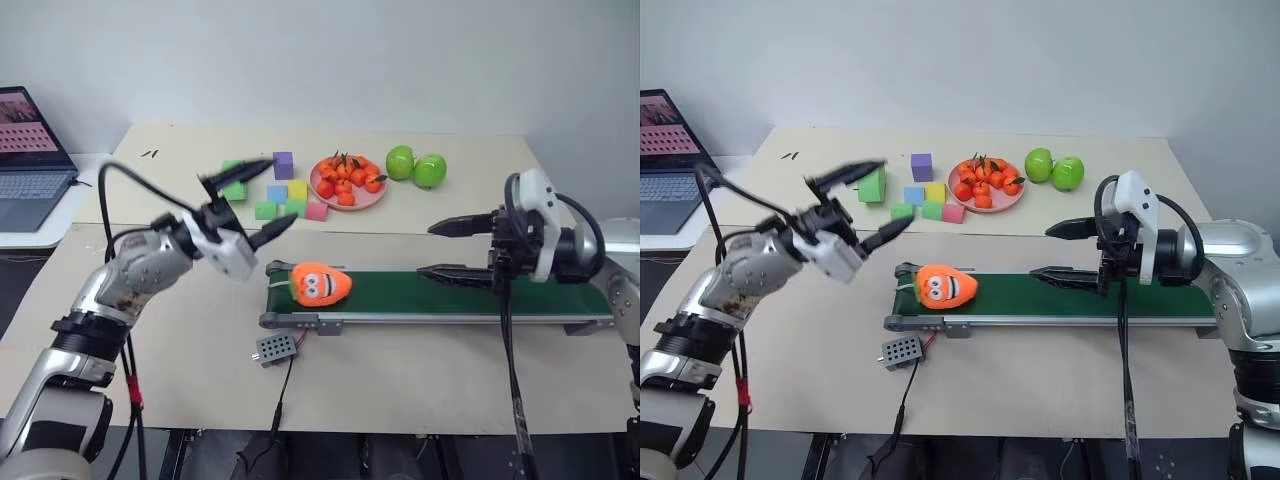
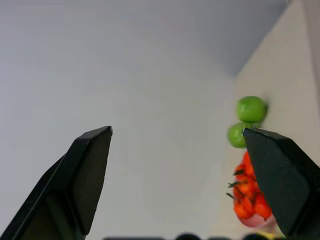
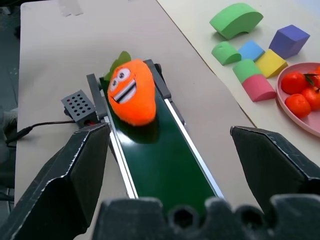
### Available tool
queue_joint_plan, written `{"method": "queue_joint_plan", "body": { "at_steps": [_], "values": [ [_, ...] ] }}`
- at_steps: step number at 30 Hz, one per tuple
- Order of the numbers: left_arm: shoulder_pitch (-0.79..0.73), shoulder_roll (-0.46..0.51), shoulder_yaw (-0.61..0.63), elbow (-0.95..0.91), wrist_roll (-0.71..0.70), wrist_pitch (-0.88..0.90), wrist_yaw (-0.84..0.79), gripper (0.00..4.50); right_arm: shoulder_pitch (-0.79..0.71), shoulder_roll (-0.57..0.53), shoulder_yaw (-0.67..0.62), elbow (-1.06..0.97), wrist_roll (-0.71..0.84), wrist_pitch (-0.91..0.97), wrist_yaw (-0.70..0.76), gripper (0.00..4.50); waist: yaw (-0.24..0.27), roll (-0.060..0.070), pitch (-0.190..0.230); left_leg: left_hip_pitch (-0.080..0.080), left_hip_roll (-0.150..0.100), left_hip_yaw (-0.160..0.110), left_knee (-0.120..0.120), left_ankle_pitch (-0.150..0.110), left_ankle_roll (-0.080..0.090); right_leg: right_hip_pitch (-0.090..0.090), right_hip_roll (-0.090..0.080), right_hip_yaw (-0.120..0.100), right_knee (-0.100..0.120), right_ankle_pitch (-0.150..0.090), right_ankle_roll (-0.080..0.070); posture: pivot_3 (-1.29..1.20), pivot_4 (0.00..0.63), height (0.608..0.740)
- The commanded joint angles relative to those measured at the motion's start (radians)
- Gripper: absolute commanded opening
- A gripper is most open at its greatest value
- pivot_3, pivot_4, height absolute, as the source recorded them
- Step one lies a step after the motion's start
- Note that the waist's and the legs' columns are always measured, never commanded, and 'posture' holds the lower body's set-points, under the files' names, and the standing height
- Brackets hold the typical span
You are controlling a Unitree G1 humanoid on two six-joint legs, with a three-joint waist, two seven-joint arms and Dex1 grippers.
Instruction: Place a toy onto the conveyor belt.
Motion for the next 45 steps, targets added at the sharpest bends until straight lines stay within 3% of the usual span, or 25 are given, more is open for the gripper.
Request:
{"method": "queue_joint_plan", "body": {
  "at_steps": [1, 6, 11, 17, 24, 45],
  "values": [
    [-0.009, 0.016, -0.019, -0.143, -0.410, 0.477, -0.360, 4.44, -0.027, -0.033, -0.026, 0.008, -0.012, -0.034, 0.028, 4.50, -0.005, 0.000, 0.000, 0.000, 0.000, 0.000, 0.000, 0.000, 0.000, 0.000, 0.000, 0.000, 0.000, 0.000, 0.000, 0.00, 0.150, 0.738],
    [-0.045, 0.115, 0.061, -0.265, -0.799, 1.103, -0.638, 4.44, -0.019, -0.079, -0.042, 0.022, -0.020, -0.036, 0.068, 4.50, -0.022, 0.000, 0.000, 0.000, 0.000, 0.000, 0.001, -0.001, 0.002, 0.000, 0.000, 0.001, 0.001, 0.000, 0.000, 0.00, 0.150, 0.738],
    [-0.035, 0.211, 0.117, -0.298, -0.857, 1.332, -0.758, 4.44, -0.011, -0.112, -0.062, 0.012, -0.002, -0.024, 0.090, 4.50, -0.039, 0.001, 0.000, 0.001, 0.000, 0.000, 0.000, -0.002, 0.003, -0.001, 0.001, 0.001, 0.001, -0.001, 0.000, 0.00, 0.150, 0.738],
    [0.001, 0.249, 0.158, -0.298, -0.798, 1.375, -0.834, 4.44, 0.018, -0.130, -0.104, -0.002, 0.015, -0.015, 0.100, 4.50, -0.033, 0.001, 0.000, 0.001, 0.000, 0.000, 0.001, -0.002, 0.003, 0.000, 0.001, 0.002, 0.001, -0.001, 0.000, 0.00, 0.150, 0.738],
    [-0.025, 0.118, 0.210, -0.340, -0.807, 1.467, -0.695, 4.44, 0.057, -0.094, -0.138, -0.015, 0.023, -0.034, 0.047, 4.50, -0.017, 0.001, 0.000, 0.000, 0.000, 0.000, 0.001, -0.002, 0.003, 0.000, 0.001, 0.001, 0.001, 0.000, 0.000, 0.00, 0.150, 0.738],
    [-0.012, 0.075, 0.249, -0.402, -0.812, 1.567, -0.687, 4.44, 0.050, -0.079, -0.131, -0.022, 0.039, -0.027, 0.029, 4.50, -0.011, 0.001, 0.000, 0.000, 0.000, 0.000, 0.001, -0.002, 0.003, 0.000, 0.001, 0.002, 0.000, 0.000, 0.000, 0.00, 0.150, 0.738]
  ]
}}
